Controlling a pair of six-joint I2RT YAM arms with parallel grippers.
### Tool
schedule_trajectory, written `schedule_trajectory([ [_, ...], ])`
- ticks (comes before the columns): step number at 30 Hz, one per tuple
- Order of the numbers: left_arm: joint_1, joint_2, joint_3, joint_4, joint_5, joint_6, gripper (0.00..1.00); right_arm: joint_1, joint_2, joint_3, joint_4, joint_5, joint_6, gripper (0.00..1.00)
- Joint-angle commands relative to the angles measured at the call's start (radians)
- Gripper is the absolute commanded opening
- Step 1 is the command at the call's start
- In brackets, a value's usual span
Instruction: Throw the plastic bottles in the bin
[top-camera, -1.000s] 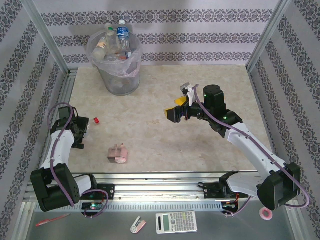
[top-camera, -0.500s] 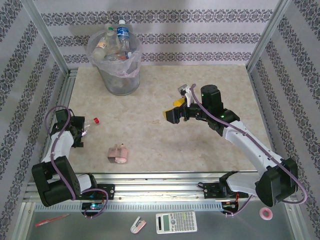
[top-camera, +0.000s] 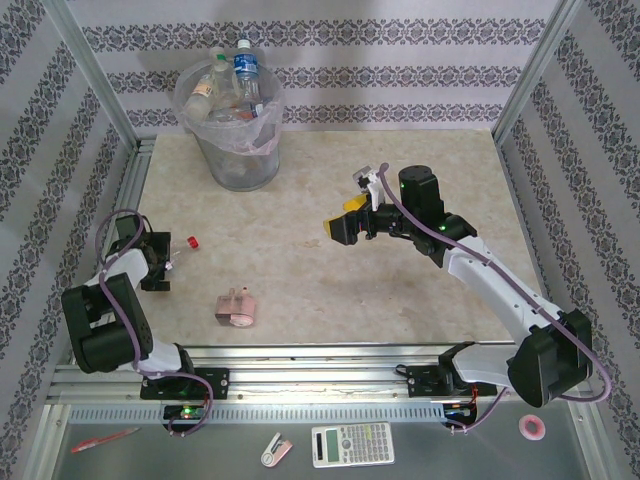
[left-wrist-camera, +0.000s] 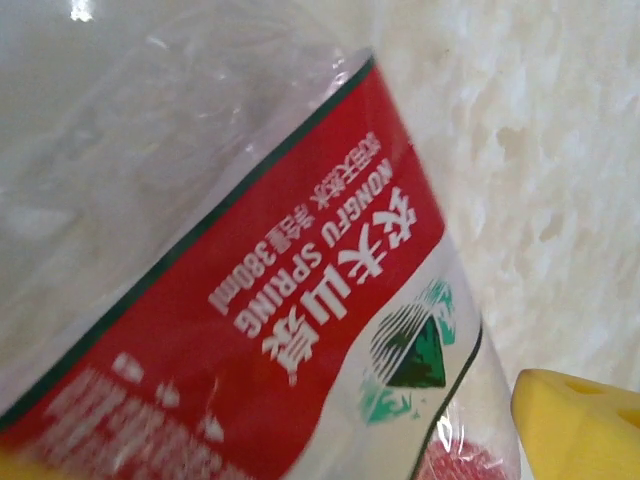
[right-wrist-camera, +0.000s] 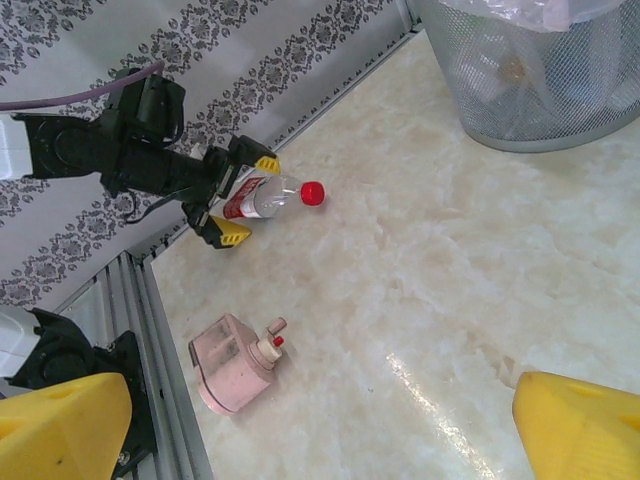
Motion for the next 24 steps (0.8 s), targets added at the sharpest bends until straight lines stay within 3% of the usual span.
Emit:
schedule_trajectory([
  [1,0.015,0.048,0.049,0.030,0.004,0.008,0.96,-0.008,0.002,0.025,-0.007,-0.022,-0.002,0.98],
  [4,0.016,0.095,0.099,0.008,0.023,0.061,0.89,-0.009,-0.002,0.021,-0.009,-0.017,-0.002,0.98],
  [8,0.016,0.133,0.163,-0.048,0.054,0.129,0.72,-0.007,-0.004,0.019,-0.008,-0.011,0.001,0.98],
  [19,0.012,0.087,0.197,-0.121,0.099,0.303,0.36,-0.002,0.011,0.034,-0.001,0.002,0.011,0.98],
  [24,-0.031,0.034,0.249,-0.163,0.091,0.381,0.33,0.004,0.015,0.043,-0.007,0.003,0.008,0.98],
])
